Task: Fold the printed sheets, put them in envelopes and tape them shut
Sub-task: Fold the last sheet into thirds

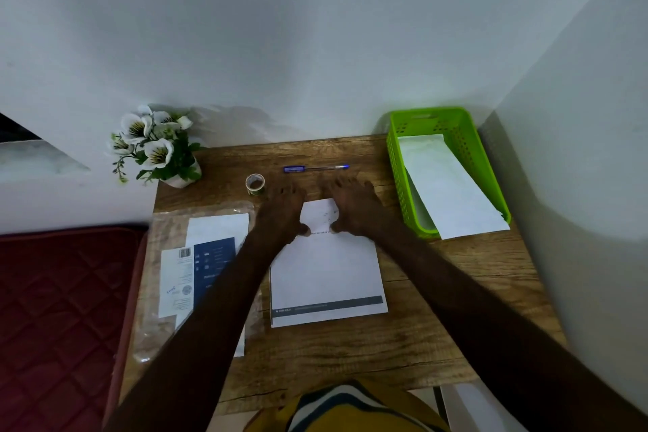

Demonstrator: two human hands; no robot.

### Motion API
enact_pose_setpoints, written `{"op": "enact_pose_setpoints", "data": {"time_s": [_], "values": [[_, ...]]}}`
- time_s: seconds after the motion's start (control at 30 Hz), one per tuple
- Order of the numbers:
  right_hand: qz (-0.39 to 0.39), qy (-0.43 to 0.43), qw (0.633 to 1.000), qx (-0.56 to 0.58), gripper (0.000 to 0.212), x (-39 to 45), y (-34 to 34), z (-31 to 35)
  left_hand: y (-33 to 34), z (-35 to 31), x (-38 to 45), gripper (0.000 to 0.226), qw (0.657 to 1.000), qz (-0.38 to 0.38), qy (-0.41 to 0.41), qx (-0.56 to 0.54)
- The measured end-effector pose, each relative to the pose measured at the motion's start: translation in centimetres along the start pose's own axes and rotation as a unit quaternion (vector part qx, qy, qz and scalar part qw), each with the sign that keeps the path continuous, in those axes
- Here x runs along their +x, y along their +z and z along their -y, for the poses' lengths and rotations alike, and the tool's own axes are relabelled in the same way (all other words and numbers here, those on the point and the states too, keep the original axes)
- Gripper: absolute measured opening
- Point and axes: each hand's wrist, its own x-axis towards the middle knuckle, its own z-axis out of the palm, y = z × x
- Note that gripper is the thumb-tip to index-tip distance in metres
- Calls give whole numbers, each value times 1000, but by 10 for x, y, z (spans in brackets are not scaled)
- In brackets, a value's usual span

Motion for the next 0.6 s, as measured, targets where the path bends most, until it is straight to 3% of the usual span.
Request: {"op": "enact_pose_setpoints", "data": {"time_s": [0.13,0.23,0.37,0.47,0.6], "values": [[-36,-25,999,-17,50,-10,3,3,2,-4,-10,53,999,-36,-6,-26],[-93,-34,995,-31,32,-18,9,6,6,-9,-18,35,997,-76,-1,-10],[-177,-67,982,-25,26,-29,21,5,17,-9,-29,28,992,-129,11,0],[-224,-80,971,-33,30,-32,29,4,32,-8,-37,39,987,-160,-6,-6],[-231,-93,968,-43,42,-36,43,6,51,-4,-38,58,991,-132,-19,17]]}}
